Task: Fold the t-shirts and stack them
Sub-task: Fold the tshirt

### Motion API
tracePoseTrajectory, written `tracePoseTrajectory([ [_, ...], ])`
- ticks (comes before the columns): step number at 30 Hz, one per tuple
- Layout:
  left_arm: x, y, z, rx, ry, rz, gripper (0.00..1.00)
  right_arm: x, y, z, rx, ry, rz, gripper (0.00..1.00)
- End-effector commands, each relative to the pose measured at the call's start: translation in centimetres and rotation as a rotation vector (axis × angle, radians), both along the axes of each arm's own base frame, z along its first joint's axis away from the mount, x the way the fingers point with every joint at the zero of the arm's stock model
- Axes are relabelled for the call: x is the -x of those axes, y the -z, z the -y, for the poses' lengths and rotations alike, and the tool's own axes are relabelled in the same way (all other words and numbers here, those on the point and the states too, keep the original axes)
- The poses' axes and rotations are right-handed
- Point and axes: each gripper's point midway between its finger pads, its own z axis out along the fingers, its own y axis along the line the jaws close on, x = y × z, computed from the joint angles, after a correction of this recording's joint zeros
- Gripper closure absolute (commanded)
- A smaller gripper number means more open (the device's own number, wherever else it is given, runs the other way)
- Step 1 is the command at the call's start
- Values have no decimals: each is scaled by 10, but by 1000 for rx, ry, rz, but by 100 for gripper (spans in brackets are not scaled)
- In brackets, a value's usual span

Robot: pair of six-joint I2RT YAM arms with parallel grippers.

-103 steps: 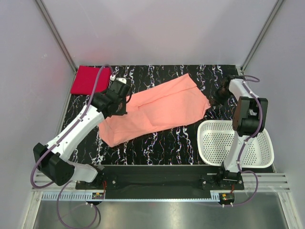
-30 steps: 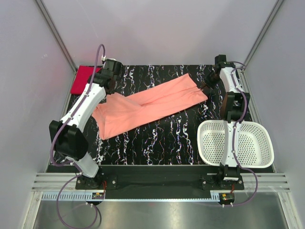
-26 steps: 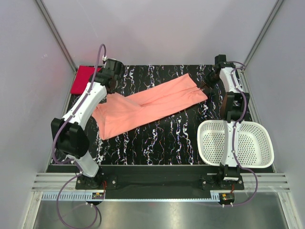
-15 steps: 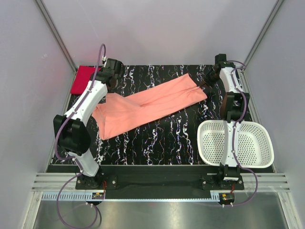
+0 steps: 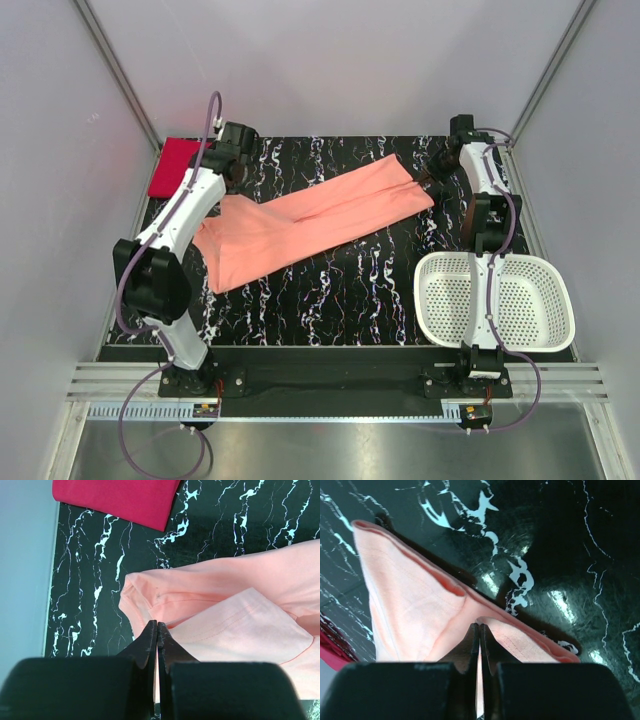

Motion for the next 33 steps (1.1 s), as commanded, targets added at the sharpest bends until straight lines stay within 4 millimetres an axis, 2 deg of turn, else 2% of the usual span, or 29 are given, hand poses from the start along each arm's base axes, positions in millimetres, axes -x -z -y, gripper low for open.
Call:
tracePoseTrajectory([
  [1,-15,-12,-4,-10,-24,53,100,-7,3,-5,-10,-11,18,95],
  [5,-22,5,1,-11,-7,19,100,-9,9,-8,-26,-24,15,86],
  [7,-27,9,1,-17,-10,13,100,-9,10,-9,-32,-26,12,73],
  [9,-30,22,0,-37,-15,-27,100,-14,2,-7,-25,-30,36,58],
  [11,-38,22,0,-53,-27,-34,100,-16,-13,-5,-13,-33,58,52],
  [12,-35,39,-3,-85,-32,-104,92,-17,-25,0,15,-30,79,49],
  [13,-39,29,-9,-111,-74,-81,77,-15,-32,2,32,-30,81,42],
  [14,-33,32,-14,-139,-94,-115,63,-15,-51,5,56,-39,116,39],
  [15,-33,31,-16,-144,-121,-110,39,-13,-58,10,88,-37,125,37],
  [18,-24,15,-23,-150,-164,-83,20,-2,-77,22,174,-64,139,33],
  [19,-18,0,-22,-122,-176,-47,3,3,-78,25,197,-72,128,32],
  [21,-7,-5,-19,-79,-183,-43,1,14,-77,28,242,-104,109,33],
  [22,1,-16,-13,-19,-166,-24,1,22,-69,25,241,-120,78,33],
  [23,5,-18,-6,24,-150,-16,3,25,-71,18,248,-147,85,34],
  [24,15,-7,-1,63,-134,-43,5,27,-69,15,253,-159,79,34],
  [25,22,-1,14,155,-101,-63,7,28,-66,15,258,-162,76,34],
  [26,26,-11,23,207,-75,-20,12,32,-63,-2,264,-204,72,34],
  [27,39,10,27,227,-72,-69,16,34,-60,-13,275,-227,70,34],
  [29,47,23,41,311,-46,-91,27,35,-58,-26,280,-255,74,34],
  [30,52,29,44,337,-51,-105,28,36,-55,-40,276,-283,78,34],
  [31,63,47,49,360,-50,-157,29,35,-54,-45,276,-290,82,34],
  [33,67,61,53,382,-58,-187,31,34,-48,-53,292,-307,83,34],
])
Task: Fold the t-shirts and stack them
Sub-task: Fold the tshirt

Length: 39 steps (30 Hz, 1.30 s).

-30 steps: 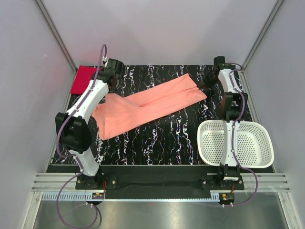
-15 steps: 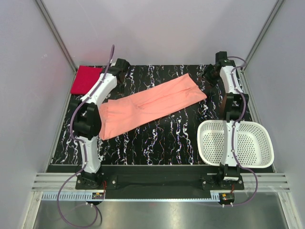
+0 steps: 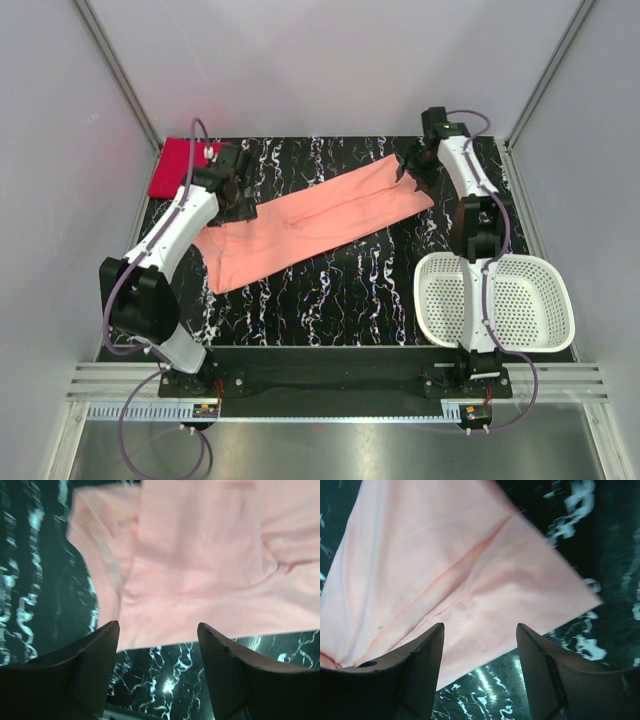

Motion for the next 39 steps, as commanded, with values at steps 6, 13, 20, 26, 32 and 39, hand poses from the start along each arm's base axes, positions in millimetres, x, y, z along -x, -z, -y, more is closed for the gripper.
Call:
tracePoseTrajectory([
  [6,14,74,36,208,-83,-139,23,5,16,-30,139,-111,10,34],
  [13,50,137,17,224,-248,-332,17,28,50,-15,219,-130,-83,33],
  [20,65,152,-2,184,-284,-386,12,52,68,-10,233,-147,-151,33],
  [26,77,159,-8,178,-297,-429,10,83,79,-9,215,-152,-231,33],
  [32,97,153,-35,128,-388,-409,9,123,68,-22,183,-177,-268,34],
  [39,113,119,-64,42,-452,-322,7,172,45,-49,133,-276,-287,32],
])
